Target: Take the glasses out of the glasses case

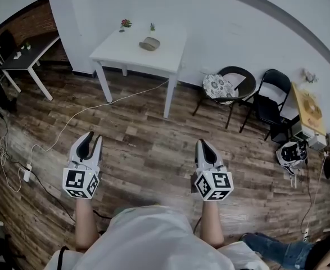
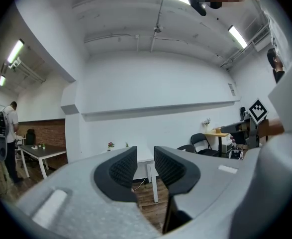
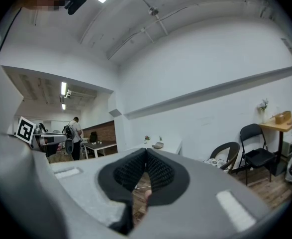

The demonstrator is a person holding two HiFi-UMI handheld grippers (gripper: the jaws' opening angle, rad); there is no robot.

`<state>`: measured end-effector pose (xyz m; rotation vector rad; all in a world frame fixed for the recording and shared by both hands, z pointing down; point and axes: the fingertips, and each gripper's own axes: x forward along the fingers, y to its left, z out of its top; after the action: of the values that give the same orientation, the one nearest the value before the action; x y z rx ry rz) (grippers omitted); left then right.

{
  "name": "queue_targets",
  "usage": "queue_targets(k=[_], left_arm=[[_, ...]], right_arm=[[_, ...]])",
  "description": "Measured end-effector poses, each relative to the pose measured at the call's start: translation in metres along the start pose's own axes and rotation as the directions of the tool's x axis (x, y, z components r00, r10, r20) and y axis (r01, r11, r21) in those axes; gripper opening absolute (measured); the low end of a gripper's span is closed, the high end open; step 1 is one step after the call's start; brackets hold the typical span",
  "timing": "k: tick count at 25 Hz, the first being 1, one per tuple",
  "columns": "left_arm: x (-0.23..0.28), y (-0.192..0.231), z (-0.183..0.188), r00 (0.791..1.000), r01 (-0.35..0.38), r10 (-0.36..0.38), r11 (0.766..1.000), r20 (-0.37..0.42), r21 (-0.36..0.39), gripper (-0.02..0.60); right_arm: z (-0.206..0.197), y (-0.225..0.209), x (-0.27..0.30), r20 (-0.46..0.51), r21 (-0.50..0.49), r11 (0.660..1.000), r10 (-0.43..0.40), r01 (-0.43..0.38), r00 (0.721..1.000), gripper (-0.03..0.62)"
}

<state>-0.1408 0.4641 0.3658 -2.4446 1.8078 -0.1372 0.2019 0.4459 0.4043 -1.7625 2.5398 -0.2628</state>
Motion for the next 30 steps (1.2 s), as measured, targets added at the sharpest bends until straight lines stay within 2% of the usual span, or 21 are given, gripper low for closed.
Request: queue_targets(k=[8,13,20,30], left_arm=[[0.033,-0.016,-0.002,1.000,-0.001,0.001,1.000,-0.030,0.012,0.117],[0.051,-0.010,-0.009,0.999,-0.004,0.004,1.000,-0.045,0.014,0.117],[0.087,0.016,-0.023,0.999,-0.011,0.011,1.000,-0.051,-0.008,0.117],[0.175,0.074,-0.029,0.998,0.030,-0.032,0.999,-0.061,-0.022,0.117]], right_arm=[[0.000,-0.031,0.021,-0.008,0.013,1.000,0.017,-0.017,1.000,0.003],[-0.005,-0.041,0.042,-0.015,0.035,0.999,0.016,-0.016,1.000,0.003],[-0.006,-0.045,0.086,-0.012,0.036,0.999,0.008,-0.008,1.000,0.003],[0.006,-0.046,0.181,-0.021,0.037,0.999,-0.030,0.031,0.999,0.002]])
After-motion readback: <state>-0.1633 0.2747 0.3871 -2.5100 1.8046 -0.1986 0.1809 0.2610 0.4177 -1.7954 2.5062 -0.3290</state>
